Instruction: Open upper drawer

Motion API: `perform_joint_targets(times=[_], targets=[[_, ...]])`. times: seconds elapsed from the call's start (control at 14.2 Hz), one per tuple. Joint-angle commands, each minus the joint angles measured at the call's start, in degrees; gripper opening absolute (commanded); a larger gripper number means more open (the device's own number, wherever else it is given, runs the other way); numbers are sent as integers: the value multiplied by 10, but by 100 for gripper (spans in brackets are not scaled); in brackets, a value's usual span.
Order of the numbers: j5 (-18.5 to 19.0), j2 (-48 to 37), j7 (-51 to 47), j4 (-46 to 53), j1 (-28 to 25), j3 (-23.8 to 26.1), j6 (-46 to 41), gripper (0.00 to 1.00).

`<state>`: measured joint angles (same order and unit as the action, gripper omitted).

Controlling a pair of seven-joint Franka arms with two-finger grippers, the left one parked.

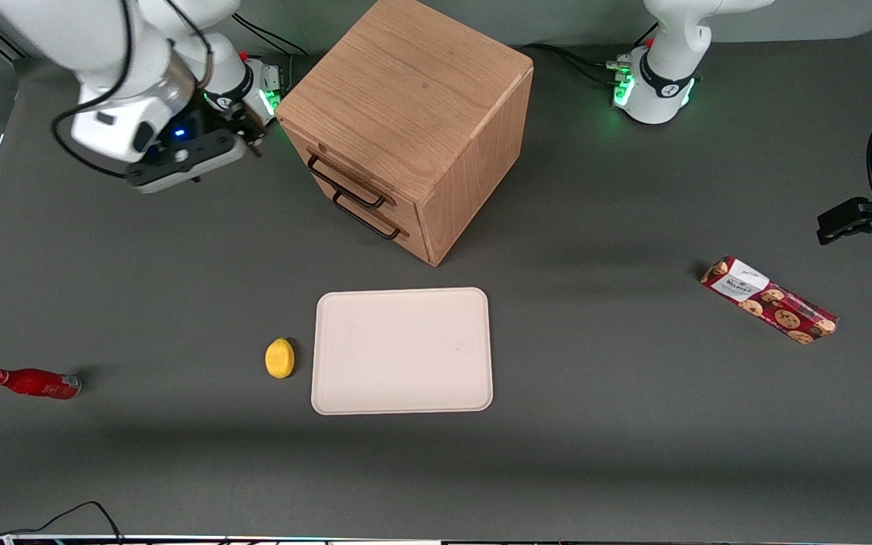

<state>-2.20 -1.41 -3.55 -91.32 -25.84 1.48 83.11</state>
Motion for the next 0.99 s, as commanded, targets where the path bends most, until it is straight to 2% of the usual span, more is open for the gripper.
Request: perform_joint_targets(times=[0.0,0.21,0.35,0.92], targets=[[-37,11,34,2,-13,-12,-9,100],[-86,38,136,-5,-11,-42,-9,100],[-124,61,158,-13,-7,-51,-8,100],[-126,126,159,-23,-14,-45,13,100]])
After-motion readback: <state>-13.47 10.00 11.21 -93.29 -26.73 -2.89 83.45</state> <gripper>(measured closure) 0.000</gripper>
